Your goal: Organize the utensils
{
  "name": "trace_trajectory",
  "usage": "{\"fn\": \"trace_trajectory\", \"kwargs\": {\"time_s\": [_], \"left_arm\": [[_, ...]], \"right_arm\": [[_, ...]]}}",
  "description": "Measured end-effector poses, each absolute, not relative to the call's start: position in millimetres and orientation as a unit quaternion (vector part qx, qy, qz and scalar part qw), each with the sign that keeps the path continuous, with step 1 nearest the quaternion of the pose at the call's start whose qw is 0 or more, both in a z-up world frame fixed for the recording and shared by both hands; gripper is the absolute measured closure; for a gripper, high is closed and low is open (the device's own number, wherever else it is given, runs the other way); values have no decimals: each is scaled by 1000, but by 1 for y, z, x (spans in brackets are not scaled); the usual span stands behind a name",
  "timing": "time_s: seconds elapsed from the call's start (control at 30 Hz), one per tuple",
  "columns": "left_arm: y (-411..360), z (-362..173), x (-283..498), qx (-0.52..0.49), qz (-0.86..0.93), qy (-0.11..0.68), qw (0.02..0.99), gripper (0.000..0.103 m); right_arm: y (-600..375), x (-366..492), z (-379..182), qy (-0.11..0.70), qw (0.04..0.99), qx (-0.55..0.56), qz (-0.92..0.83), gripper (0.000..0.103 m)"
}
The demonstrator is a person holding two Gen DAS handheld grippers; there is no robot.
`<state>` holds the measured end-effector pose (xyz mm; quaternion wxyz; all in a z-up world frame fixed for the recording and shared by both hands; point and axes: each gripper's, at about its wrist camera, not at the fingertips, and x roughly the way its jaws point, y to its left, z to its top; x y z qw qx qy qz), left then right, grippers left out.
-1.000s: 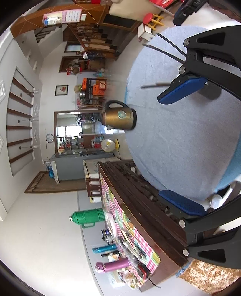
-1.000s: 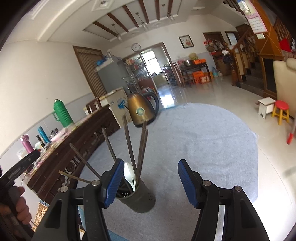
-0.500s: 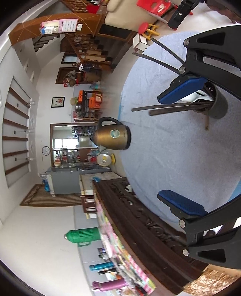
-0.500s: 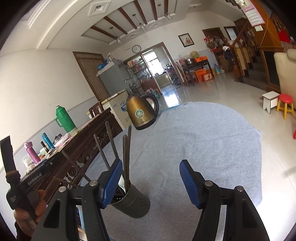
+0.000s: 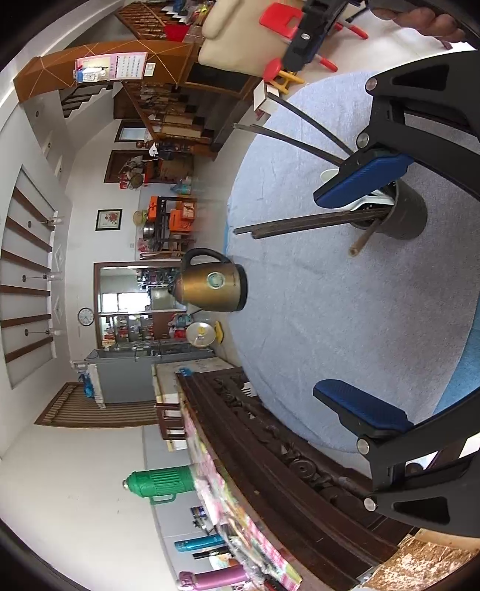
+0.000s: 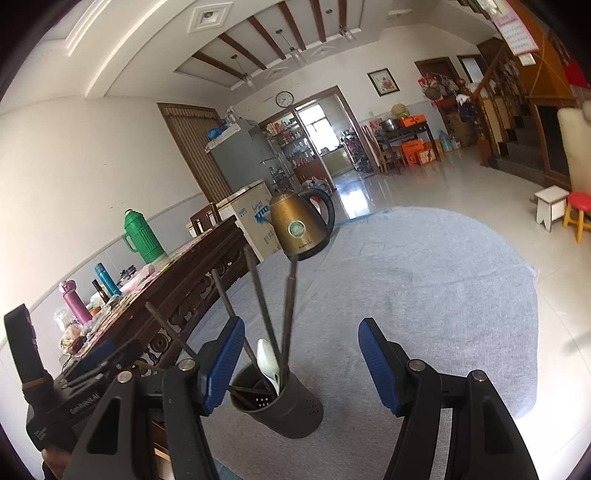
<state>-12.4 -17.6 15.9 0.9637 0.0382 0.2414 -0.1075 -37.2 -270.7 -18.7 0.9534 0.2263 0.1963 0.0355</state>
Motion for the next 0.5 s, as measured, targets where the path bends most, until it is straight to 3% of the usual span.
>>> {"fn": "trace_trajectory", "kwargs": {"time_s": [0.5], "left_arm": [[-4,-8,-14,32,-103,285,953,9]], "right_arm": [[-255,-38,-25,222,953,203,30,33]]}}
